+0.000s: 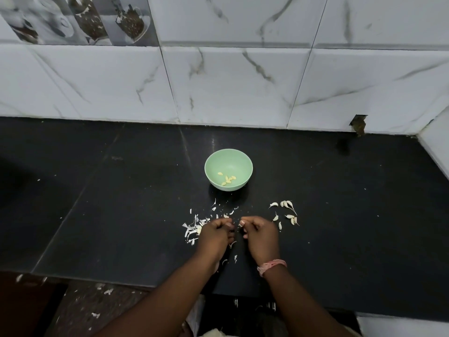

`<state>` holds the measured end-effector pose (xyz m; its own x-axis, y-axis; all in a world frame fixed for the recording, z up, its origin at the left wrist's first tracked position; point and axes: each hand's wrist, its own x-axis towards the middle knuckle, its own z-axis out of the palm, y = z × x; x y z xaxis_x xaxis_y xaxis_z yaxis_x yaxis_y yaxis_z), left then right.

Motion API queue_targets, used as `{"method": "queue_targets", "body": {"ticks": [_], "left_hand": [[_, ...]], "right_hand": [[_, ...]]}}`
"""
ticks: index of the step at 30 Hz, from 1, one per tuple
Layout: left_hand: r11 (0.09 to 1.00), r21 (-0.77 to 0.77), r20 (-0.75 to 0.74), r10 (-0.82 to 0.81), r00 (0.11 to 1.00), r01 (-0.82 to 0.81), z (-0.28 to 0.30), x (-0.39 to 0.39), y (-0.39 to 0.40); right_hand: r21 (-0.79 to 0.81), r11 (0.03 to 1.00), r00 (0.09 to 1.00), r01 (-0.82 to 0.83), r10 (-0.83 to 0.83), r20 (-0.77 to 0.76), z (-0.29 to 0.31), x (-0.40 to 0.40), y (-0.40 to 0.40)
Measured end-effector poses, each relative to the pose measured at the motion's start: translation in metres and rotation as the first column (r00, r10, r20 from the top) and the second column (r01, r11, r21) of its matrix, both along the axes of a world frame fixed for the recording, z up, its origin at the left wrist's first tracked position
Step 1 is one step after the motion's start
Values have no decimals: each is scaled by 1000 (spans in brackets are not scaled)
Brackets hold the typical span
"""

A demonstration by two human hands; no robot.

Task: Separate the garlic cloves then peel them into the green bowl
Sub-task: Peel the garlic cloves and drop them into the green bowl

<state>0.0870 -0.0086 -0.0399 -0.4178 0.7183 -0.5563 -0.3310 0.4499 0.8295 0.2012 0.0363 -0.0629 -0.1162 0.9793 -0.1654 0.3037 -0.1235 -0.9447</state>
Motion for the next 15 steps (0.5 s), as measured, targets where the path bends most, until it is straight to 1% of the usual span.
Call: {"method": "queue_targets", "body": {"ticks": [2,5,9,13,15], "left_hand": [[1000,6,18,4,1000,-5,3,1,-1],[999,25,12,-21,1000,21,3,2,-4],[995,102,17,-9,1000,7,7,11,-11],[978,195,18,68,998,-70,11,19,-13],[971,225,-30,92,995,-83,13,22,-16]], "right_hand": [[-168,984,979,50,-82,-187,2,-2,-1],[-290,956,927,45,-148,-344,5,-1,-3],[-327,945,895,20,-163,-416,11,3,-6],[-297,955,881,24,-160,-446,19,3,-7],[-269,963,884,26,-148,-443,21,3,-8]]}}
